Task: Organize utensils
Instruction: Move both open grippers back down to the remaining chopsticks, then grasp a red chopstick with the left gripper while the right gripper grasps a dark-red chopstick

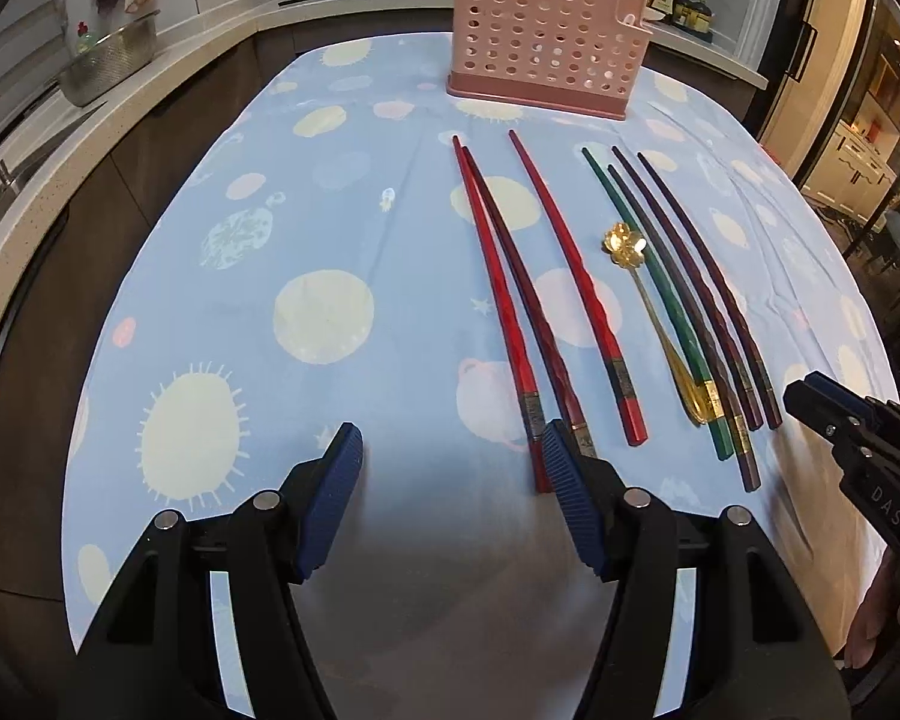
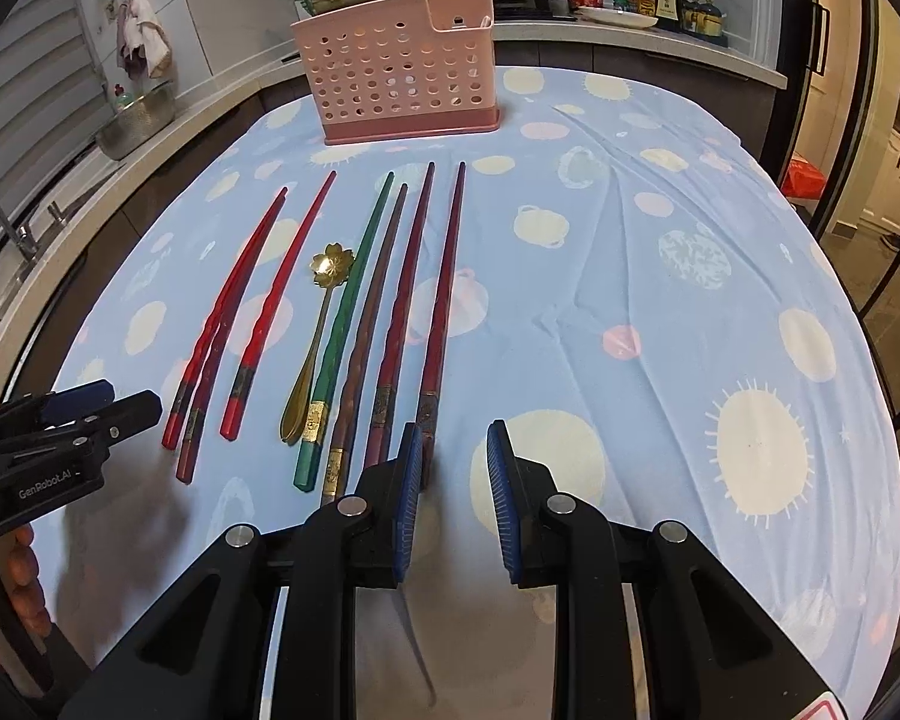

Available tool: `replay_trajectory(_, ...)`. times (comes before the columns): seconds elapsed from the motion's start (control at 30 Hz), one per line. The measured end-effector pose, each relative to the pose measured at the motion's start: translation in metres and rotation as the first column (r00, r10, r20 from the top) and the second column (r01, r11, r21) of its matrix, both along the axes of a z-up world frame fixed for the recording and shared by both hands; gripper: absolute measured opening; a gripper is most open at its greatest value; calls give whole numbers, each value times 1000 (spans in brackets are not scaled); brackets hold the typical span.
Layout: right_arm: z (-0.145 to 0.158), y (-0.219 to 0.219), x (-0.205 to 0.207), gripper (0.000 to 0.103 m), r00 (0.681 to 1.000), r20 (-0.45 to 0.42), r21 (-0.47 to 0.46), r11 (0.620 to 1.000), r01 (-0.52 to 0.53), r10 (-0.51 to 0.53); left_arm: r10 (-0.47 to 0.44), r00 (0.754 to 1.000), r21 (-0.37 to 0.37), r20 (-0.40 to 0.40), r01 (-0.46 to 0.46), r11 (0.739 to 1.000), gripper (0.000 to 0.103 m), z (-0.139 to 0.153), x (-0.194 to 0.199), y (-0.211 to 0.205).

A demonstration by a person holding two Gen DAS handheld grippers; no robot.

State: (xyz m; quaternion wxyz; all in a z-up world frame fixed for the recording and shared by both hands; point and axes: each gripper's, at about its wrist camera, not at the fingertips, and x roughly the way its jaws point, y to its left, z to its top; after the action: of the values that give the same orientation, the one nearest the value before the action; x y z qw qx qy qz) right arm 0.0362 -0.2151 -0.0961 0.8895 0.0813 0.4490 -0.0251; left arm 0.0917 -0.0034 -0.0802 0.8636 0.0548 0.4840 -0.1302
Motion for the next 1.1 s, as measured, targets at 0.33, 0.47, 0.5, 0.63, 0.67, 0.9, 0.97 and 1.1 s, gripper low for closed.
replay_trajectory(0.33, -7, 7, 8, 23, 1000, -16, -5, 1000, -19, 19, -10, 1000, 22, -14, 10, 1000, 59, -13, 3, -8)
replay_trajectory(0.47, -10, 9, 13, 23, 1000, -20, -10, 1000, -21, 21, -10, 1000, 30, -3, 10, 999, 59, -14, 3, -8)
replay_trajectory(0.5, -11, 9, 13, 21, 1000, -22, -13, 1000, -21, 20, -11, 1000, 32, -1, 11, 999, 58, -14, 3, -8)
replay_trajectory(0.63, -13, 9, 14, 19, 1000, -21, -23, 999, -23, 22, -12, 1000, 38, 6, 12, 999, 51, -14, 2, -7)
replay_trajectory(0.67, -13, 9, 14, 19, 1000, -20, -29, 999, -24, 23, -13, 1000, 37, 5, 13, 999, 49, -13, 1, -7)
replay_trajectory(0.9, -14, 8, 11, 10, 1000, -11, -46, 999, -26, 25, -28, 1000, 35, 8, 27, 999, 33, -12, -2, -7)
replay_trajectory(0.97, -14, 7, 9, 7, 1000, -12, -42, 999, -26, 25, -30, 1000, 30, 6, 29, 999, 29, -12, -2, -7)
replay_trajectory(1.1, -13, 4, 4, 7, 1000, -13, -39, 999, -24, 23, -39, 999, 16, 1, 39, 999, 15, -11, -6, -4)
